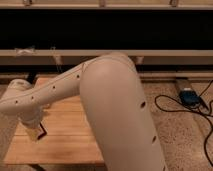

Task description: Place the eraser on the white sponge

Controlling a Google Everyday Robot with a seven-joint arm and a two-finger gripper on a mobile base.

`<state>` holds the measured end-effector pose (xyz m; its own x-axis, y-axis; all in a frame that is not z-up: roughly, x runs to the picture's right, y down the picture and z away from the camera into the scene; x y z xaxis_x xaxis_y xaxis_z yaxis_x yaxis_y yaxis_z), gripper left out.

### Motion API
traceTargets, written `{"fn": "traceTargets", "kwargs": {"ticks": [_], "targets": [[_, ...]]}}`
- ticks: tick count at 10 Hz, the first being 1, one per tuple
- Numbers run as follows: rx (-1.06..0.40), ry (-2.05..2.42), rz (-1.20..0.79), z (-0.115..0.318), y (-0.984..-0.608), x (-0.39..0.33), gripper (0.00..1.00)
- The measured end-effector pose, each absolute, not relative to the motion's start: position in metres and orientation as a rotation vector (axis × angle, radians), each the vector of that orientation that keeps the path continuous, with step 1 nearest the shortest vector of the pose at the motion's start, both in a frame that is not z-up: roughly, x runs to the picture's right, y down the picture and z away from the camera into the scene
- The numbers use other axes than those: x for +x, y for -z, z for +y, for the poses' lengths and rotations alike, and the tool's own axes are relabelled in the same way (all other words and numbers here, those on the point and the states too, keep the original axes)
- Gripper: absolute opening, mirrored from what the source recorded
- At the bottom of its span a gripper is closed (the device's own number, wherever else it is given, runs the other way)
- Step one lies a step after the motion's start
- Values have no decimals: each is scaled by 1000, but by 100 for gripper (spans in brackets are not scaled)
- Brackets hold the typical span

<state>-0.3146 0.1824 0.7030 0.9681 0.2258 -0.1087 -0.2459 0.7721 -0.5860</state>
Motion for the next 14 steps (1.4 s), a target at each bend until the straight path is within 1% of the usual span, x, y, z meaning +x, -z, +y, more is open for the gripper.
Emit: {"fn": "traceTargets", "kwargs": {"ticks": [6,9,14], "targets": [[-661,-277,51,188,-709,-316,80],[-680,-350,133,210,-735,-315,80],[-632,-423,205,210,-742,-329,80]]}}
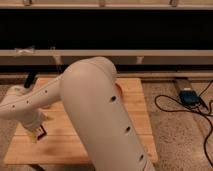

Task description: Place the eraser on the white sponge

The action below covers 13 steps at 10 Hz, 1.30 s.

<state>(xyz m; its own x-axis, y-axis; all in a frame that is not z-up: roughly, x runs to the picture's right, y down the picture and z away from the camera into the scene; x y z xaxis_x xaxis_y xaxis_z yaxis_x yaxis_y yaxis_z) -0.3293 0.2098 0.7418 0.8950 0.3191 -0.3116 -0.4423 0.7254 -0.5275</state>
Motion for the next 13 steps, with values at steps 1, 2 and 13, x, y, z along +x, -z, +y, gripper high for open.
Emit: {"fn": "traceTargets", "kwargs": {"ticks": [1,2,13], "targets": [[-621,-427,210,208,-743,-334,80],[-620,-432,211,207,-746,-339,80],[-679,-390,220,221,-797,-393,80]]}}
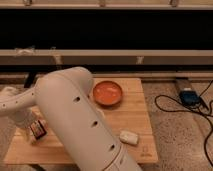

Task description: Place the eraser on the white sponge

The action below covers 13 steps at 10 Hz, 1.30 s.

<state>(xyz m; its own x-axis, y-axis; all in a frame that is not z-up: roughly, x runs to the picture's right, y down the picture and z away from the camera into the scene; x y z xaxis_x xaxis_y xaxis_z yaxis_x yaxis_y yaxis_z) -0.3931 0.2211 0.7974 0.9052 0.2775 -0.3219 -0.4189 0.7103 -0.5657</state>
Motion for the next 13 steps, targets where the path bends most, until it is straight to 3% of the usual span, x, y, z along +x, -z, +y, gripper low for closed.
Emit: {"fn": "traceTargets", "kwargs": {"ticks": [8,9,13], "targets": [[-729,-356,237,237,-813,-402,77],[-735,-353,239,238,-814,-402,71],[-738,-354,228,237,-810,-394,31]]}}
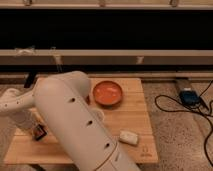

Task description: Place the eraser on the white sponge

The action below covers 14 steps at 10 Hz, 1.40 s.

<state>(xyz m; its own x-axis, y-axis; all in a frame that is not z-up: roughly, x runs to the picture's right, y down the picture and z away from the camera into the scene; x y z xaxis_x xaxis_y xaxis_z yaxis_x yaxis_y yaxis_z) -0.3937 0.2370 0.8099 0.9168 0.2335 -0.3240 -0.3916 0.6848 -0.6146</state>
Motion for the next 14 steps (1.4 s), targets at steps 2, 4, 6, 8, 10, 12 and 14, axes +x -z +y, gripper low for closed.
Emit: {"fn": "traceTargets", "kwargs": {"ticks": [2,4,6,8,10,12,14], "targets": [[-722,-367,205,230,-802,-388,11],[-692,-379,168,214,-783,-379,0],[-663,-364,119,196,-755,-368,0],[-636,-349,75,182,-726,-345,0],[-612,-343,28,175,-698,-313,0],[-596,-352,-20,176,-668,-276,0],[-580,-386,-58,180,-642,-232,0]]}}
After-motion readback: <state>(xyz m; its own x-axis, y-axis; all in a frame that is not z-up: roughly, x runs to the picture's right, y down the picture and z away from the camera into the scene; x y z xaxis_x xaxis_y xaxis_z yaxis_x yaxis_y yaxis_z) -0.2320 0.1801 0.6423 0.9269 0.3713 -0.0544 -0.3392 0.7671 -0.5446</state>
